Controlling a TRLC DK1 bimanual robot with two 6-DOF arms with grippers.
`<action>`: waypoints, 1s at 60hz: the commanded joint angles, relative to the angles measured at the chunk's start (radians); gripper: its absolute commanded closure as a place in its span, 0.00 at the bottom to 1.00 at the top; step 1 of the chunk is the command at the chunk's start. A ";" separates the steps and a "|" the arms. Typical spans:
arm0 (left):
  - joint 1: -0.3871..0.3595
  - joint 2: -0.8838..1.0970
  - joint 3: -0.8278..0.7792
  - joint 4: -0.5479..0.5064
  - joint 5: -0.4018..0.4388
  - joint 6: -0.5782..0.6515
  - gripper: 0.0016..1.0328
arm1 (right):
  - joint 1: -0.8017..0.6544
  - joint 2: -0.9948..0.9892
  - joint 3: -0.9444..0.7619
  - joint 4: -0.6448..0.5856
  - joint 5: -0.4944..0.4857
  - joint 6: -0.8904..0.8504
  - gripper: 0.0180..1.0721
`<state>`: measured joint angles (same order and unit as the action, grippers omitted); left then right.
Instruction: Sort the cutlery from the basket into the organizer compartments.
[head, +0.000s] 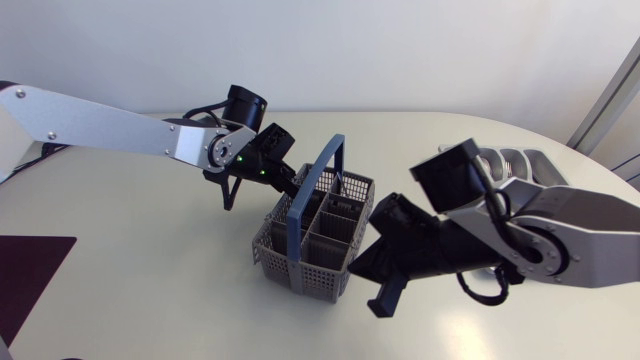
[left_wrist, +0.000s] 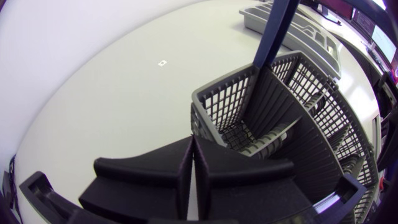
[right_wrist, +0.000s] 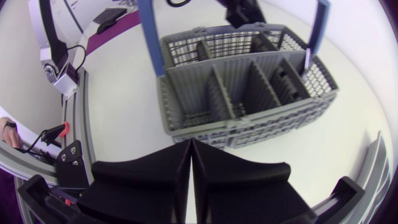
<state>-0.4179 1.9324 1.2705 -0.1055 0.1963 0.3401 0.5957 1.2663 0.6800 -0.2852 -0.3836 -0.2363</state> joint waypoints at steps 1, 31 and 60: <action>0.031 -0.053 -0.025 -0.028 0.011 0.013 0.97 | -0.083 -0.062 0.018 -0.023 -0.003 -0.024 0.95; 0.064 -0.713 -0.599 -0.103 0.022 0.321 0.97 | -0.396 0.304 0.334 0.052 -0.044 0.055 0.95; -0.039 -0.635 -0.738 0.043 0.060 0.359 0.97 | -0.390 0.648 0.644 -0.028 -0.117 0.158 0.95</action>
<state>-0.4484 1.2343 0.5438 -0.0998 0.2501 0.6899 0.2008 1.8740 1.3003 -0.2859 -0.4797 -0.1036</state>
